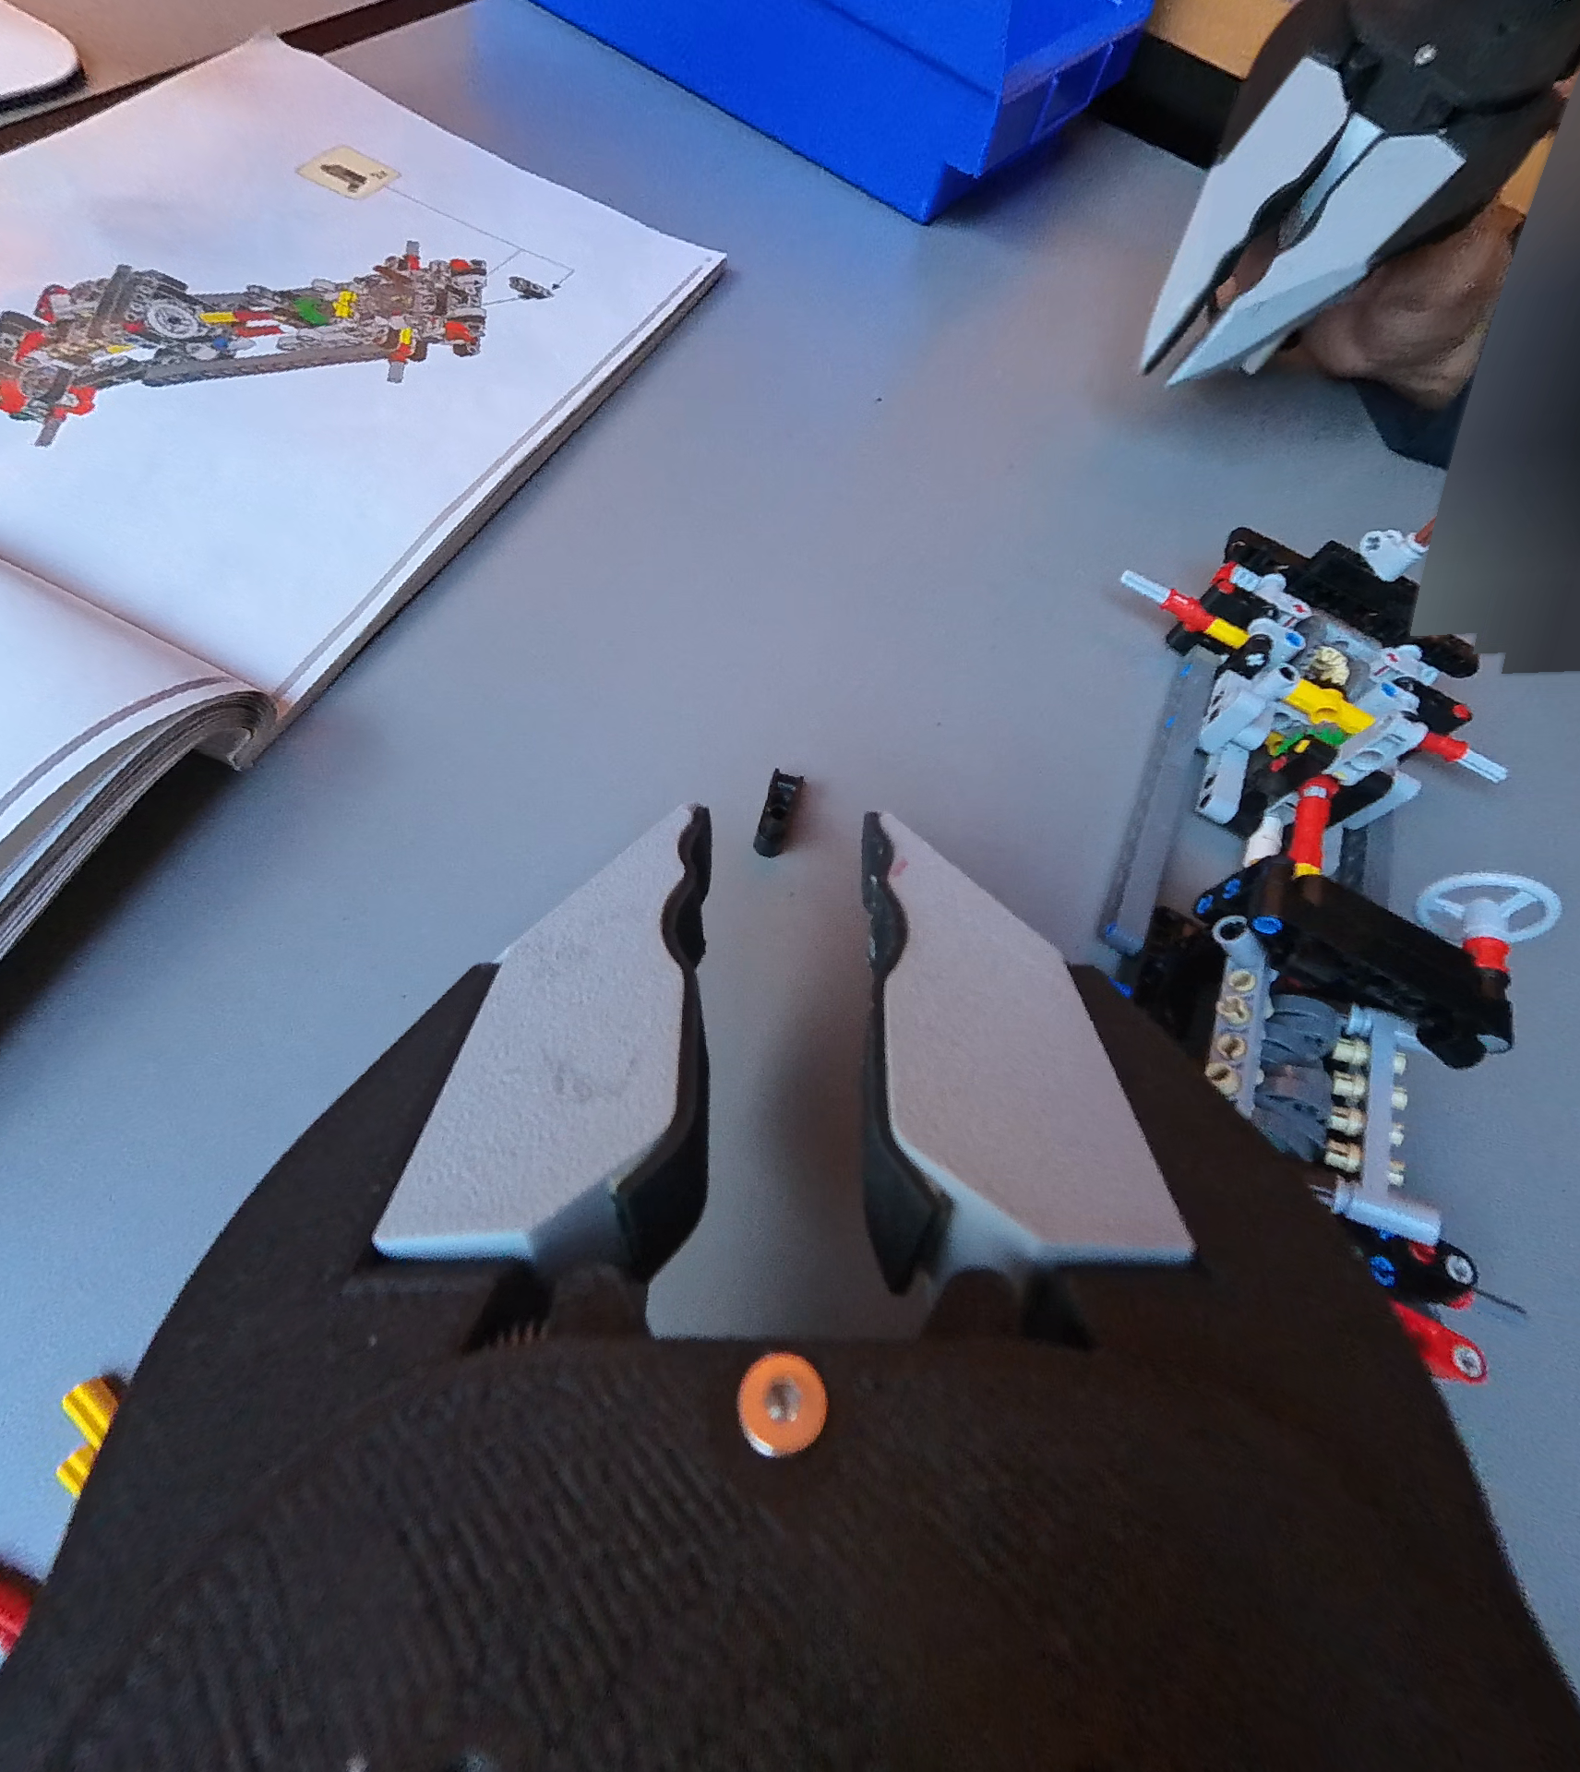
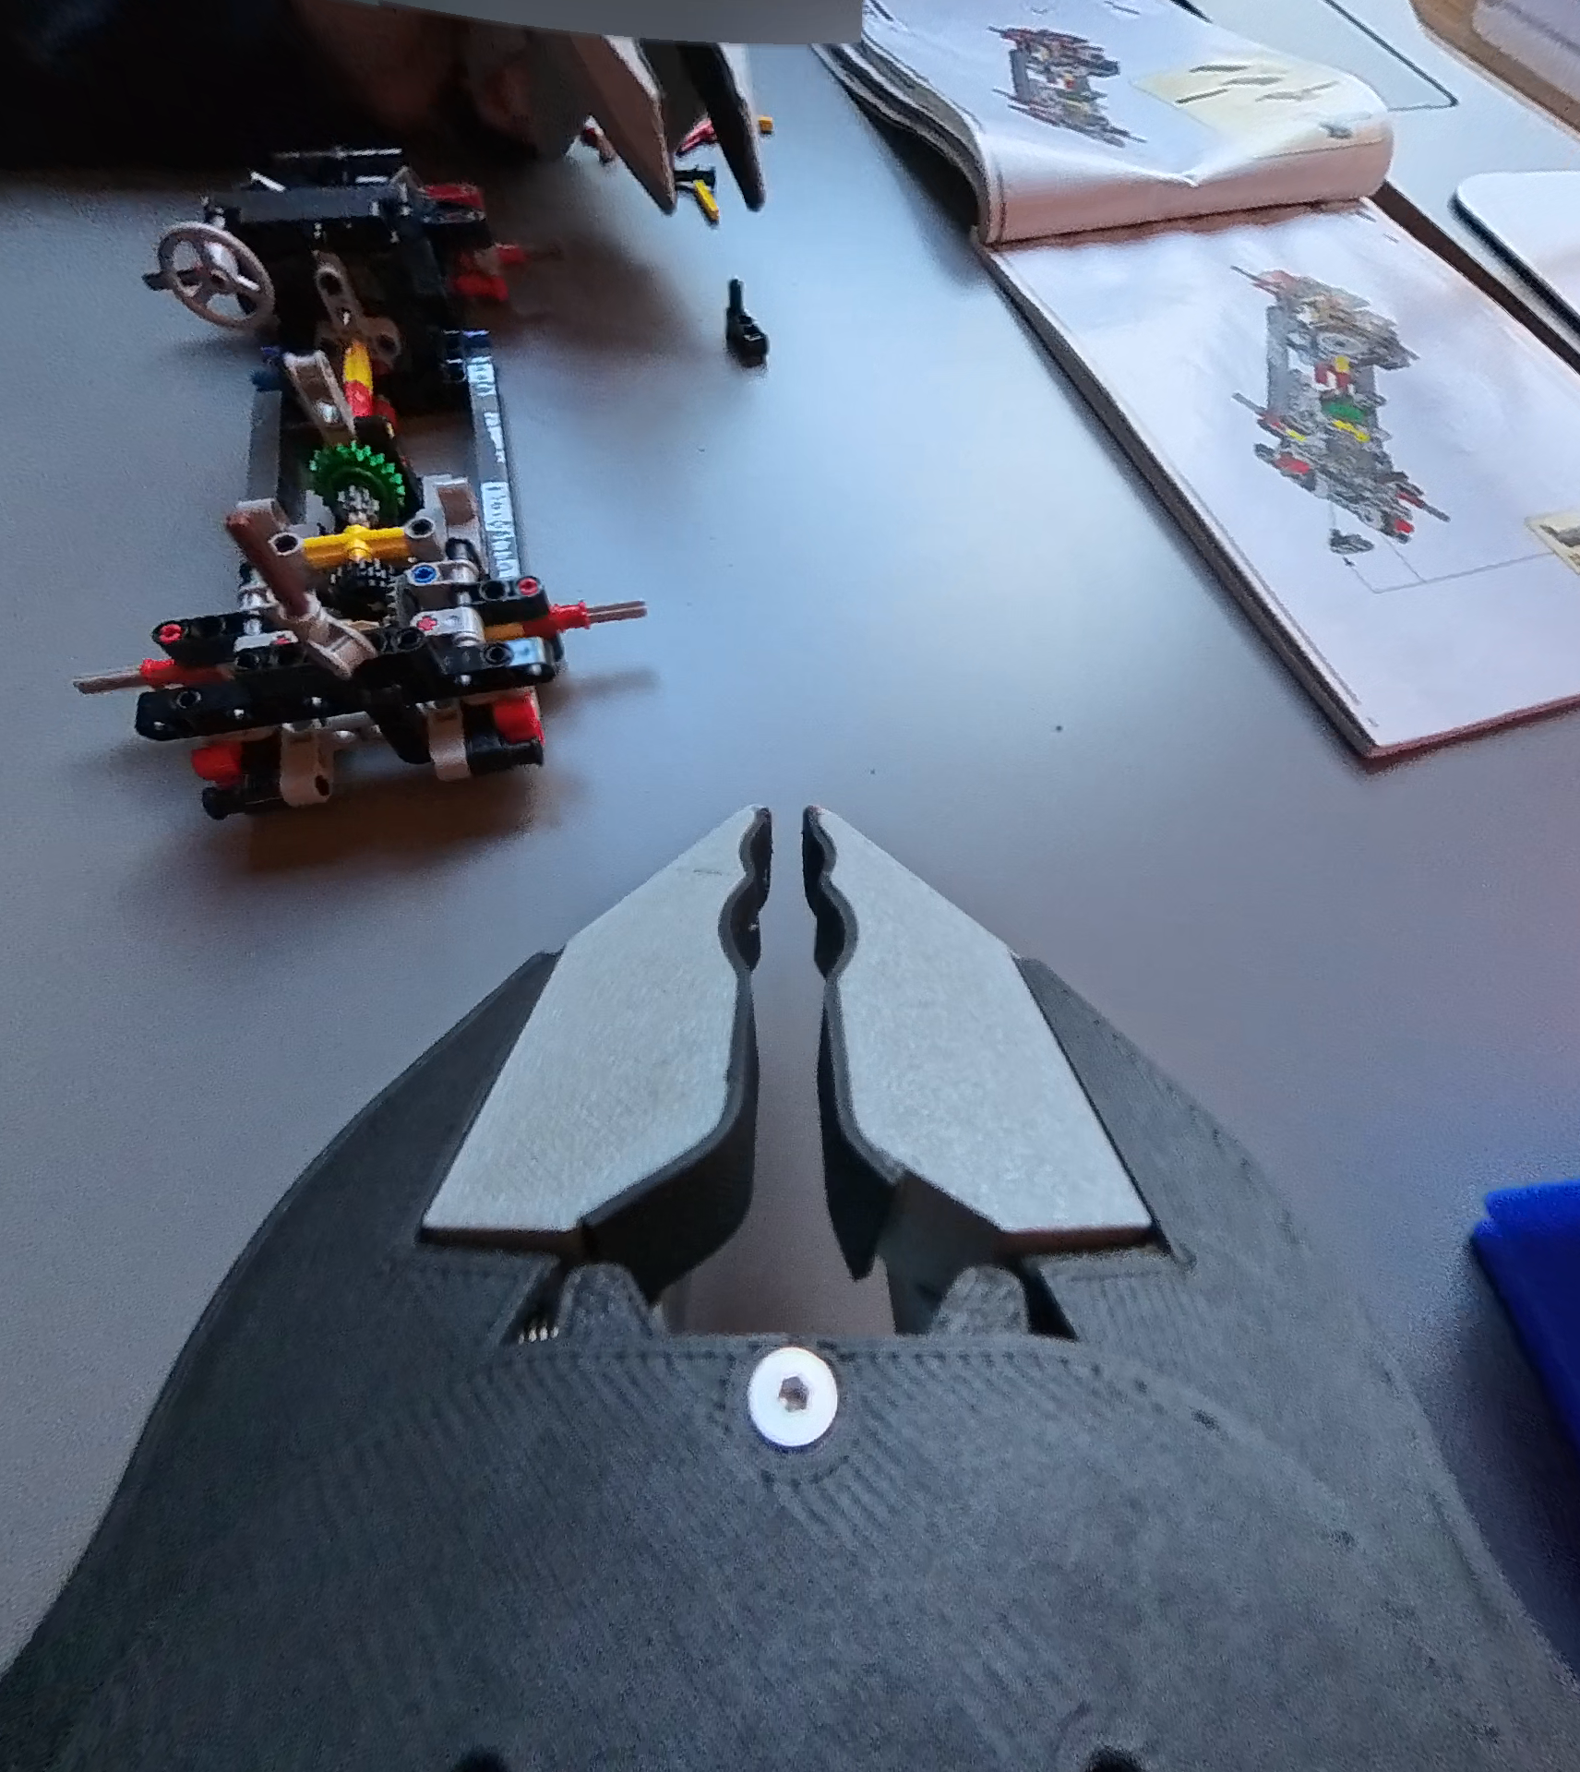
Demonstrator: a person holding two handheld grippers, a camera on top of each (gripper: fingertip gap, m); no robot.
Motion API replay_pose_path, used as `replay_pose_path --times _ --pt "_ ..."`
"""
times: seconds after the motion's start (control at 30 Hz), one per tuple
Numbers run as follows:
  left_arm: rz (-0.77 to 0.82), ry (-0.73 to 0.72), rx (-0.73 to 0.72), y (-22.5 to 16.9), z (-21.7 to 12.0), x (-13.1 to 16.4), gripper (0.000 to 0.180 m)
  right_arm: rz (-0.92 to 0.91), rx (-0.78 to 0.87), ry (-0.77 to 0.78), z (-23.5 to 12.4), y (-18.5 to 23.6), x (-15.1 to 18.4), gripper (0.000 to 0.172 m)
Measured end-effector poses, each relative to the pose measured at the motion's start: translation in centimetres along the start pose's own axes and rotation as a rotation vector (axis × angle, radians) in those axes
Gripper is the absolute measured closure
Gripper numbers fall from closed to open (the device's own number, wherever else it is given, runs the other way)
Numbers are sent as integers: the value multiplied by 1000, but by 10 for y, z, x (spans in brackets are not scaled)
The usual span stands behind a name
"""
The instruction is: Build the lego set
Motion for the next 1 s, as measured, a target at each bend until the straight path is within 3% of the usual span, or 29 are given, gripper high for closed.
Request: replay_pose_path --times 0.4,0.7,1.0 --pt "-66 -50 45 1 -4 -6 152 11 -30 -6 4 3 -2 168" --pt "-49 -57 65 -4 -3 -8 152 75 45 -94 -7 -18 -10 167" --pt "-80 -102 85 -4 -6 -13 152 52 64 -73 -6 -18 -8 167"
Point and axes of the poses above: each gripper's, where its closed fingertips meet, z out along the fingers, x out of its underside, y = z × x across the jaws, the point moved 1 cm from there along -z, back along the fingers, and after that the axes turned 8 degrees about -y, right-handed, at the moved point
